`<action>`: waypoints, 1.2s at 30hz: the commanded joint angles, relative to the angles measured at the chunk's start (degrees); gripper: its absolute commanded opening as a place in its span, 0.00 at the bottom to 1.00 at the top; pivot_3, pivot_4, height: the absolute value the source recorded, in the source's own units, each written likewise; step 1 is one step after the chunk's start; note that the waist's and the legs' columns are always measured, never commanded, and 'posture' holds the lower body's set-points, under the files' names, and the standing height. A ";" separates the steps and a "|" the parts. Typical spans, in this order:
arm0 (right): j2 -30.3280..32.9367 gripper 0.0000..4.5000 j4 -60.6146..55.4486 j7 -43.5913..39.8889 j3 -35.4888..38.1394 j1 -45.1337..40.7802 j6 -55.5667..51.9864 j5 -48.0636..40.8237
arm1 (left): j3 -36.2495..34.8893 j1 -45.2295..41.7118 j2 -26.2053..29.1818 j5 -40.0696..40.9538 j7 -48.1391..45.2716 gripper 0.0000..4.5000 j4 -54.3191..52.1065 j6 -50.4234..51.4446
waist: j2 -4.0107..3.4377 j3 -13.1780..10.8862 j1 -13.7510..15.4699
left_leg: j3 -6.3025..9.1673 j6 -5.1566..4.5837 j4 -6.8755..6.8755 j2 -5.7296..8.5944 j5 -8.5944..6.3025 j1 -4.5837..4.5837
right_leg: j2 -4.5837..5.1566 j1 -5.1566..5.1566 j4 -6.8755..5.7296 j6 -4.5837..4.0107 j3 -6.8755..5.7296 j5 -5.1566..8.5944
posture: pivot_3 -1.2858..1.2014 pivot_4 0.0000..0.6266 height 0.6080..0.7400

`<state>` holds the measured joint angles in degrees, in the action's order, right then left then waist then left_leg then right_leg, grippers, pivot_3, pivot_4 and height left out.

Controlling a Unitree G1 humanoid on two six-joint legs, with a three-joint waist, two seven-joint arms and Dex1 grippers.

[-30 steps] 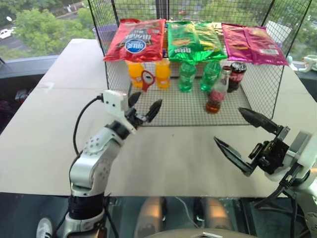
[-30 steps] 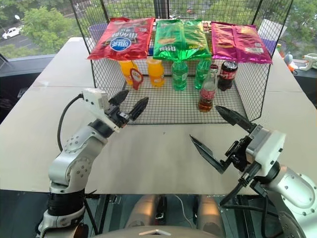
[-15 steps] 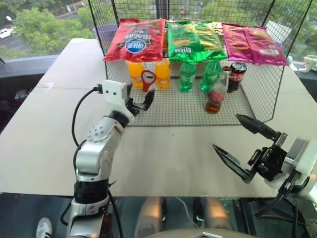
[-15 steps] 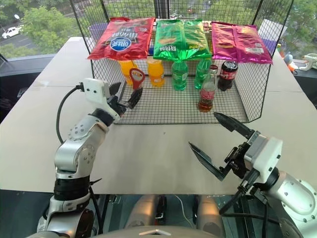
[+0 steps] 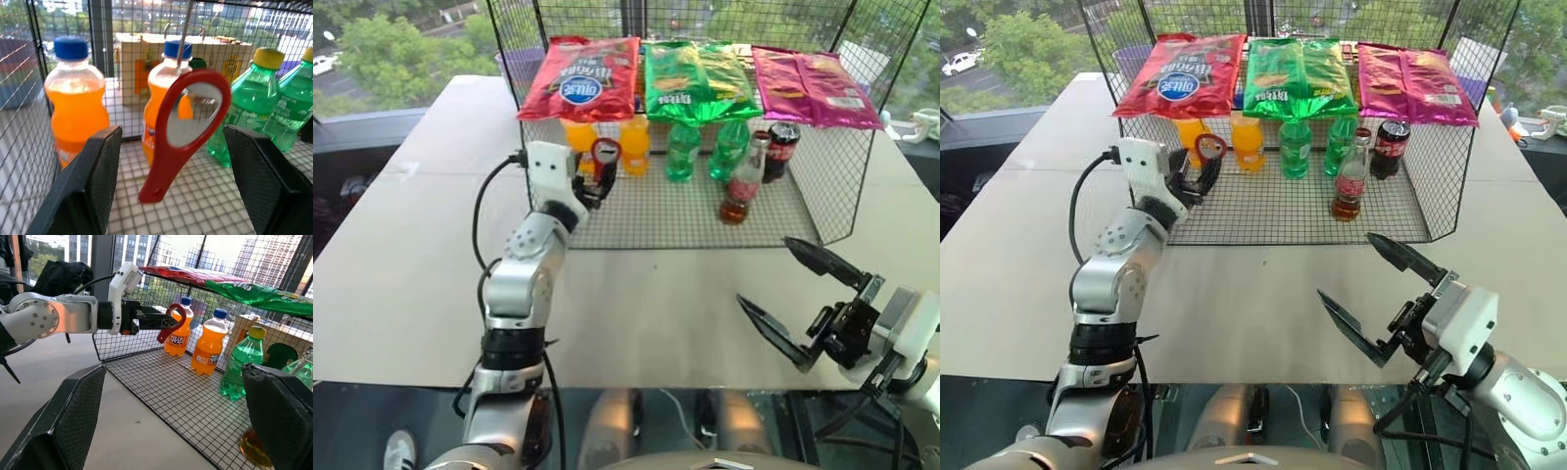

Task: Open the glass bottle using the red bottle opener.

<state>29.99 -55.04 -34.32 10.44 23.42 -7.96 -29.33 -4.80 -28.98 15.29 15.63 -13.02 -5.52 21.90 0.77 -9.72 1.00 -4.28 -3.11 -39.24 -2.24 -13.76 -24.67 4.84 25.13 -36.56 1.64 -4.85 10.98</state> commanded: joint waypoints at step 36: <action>1.37 1.00 -1.86 4.31 -0.07 -1.36 -6.78 -1.82 | -5.03 -3.29 9.86 15.06 -28.80 0.02 6.80 -1.06 | 0.12 -0.01 -0.04 | 0.01 0.00 -0.02 -0.06 0.00 0.00 | 0.01 0.00 -0.02 0.00 -0.01 0.00 | 0.52 0.24 1.00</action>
<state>31.28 -55.06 -31.11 10.00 22.15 -13.71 -29.41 -8.95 -30.37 24.26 28.67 -39.80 2.02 20.40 0.89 -9.74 0.96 -4.26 -3.11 -39.26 -2.30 -13.76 -24.68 4.85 25.13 -36.58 1.64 -4.86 10.98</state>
